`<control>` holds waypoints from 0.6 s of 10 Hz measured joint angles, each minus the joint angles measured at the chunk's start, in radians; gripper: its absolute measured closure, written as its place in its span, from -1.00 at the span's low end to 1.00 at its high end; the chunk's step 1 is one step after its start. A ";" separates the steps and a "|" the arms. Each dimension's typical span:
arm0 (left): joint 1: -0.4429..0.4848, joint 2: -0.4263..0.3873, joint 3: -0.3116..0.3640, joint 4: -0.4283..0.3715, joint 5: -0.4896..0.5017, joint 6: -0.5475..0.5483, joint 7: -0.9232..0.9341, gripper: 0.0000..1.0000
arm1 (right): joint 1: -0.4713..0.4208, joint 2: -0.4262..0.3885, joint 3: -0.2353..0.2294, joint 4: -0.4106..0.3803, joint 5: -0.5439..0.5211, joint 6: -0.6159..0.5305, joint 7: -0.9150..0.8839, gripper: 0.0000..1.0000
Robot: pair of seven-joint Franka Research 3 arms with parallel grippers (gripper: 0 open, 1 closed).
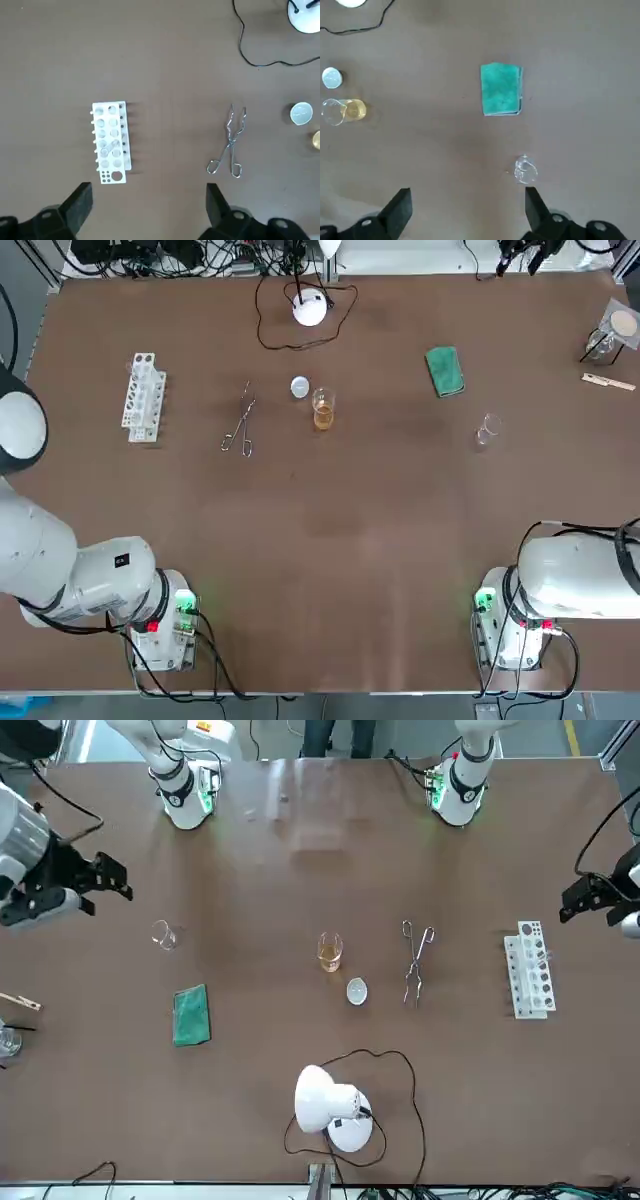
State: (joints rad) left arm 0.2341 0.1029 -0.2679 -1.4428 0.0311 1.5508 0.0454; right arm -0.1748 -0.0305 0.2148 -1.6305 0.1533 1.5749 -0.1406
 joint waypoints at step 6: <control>0.002 0.000 0.001 0.003 0.000 0.000 0.000 -1.00 | -0.026 0.000 -0.019 0.133 -0.069 -0.090 0.037 -1.00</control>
State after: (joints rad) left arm 0.2366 0.1027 -0.2669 -1.4396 0.0311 1.5508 0.0455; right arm -0.2004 -0.0303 0.1953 -1.4979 0.0841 1.4854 -0.1032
